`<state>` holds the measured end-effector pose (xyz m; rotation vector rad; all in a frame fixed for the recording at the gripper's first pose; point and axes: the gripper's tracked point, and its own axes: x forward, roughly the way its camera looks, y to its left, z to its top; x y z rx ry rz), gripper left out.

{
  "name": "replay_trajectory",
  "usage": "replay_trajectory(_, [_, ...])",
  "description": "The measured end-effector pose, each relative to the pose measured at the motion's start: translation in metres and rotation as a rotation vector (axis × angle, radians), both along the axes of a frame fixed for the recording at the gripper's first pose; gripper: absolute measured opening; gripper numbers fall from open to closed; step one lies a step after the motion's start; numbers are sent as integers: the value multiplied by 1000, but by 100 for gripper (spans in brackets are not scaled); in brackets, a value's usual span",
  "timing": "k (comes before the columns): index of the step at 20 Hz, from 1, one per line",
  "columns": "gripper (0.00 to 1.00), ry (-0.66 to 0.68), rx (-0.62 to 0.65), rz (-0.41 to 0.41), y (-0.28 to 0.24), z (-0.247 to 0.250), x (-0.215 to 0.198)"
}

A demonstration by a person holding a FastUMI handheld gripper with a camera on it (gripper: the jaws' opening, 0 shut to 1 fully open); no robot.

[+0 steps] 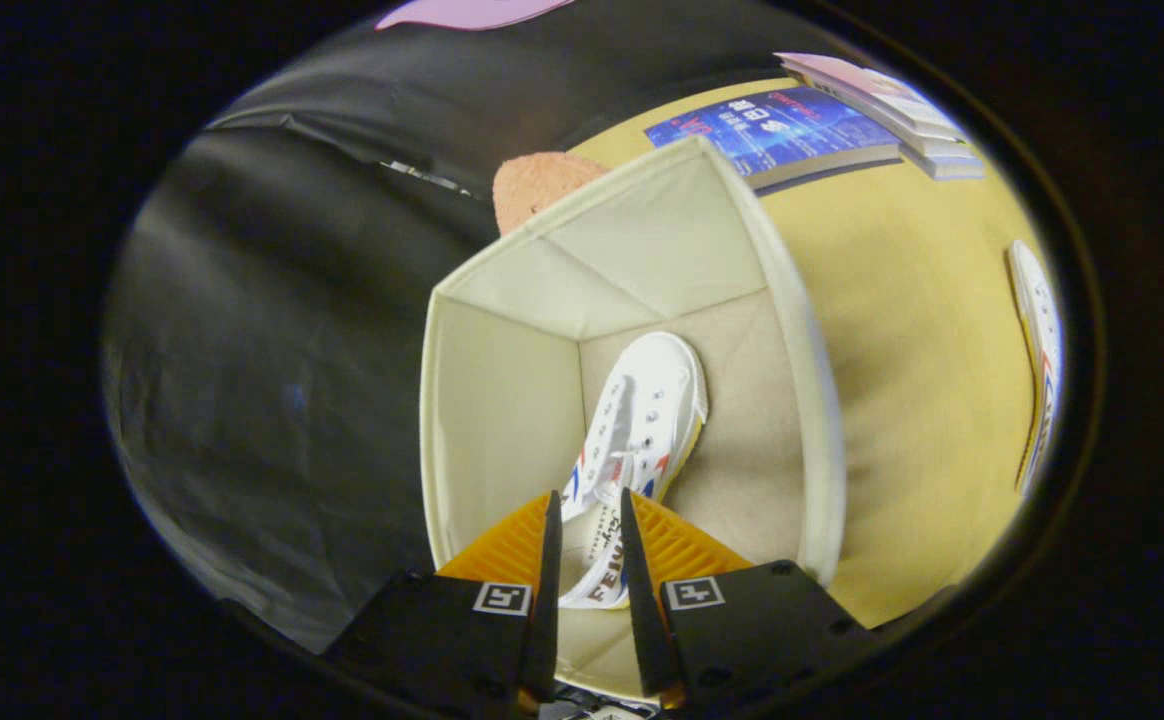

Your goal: Open the storage box then place both shoes into the box .Put the left shoe in first, then the right shoe, with the right side of both shoes facing outward in a uniform manner.

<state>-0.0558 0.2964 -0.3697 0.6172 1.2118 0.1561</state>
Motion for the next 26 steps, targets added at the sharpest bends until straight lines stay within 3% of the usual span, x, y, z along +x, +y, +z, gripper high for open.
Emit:
replay_trajectory(6, [34,-142,87,-107,-56,63,35])
replay_trajectory(13, [34,-278,50,-302,-192,109,72])
replay_trajectory(19, [34,-308,-113,-364,-305,97,58])
replay_trajectory(26, [35,-247,-247,-404,-382,46,12])
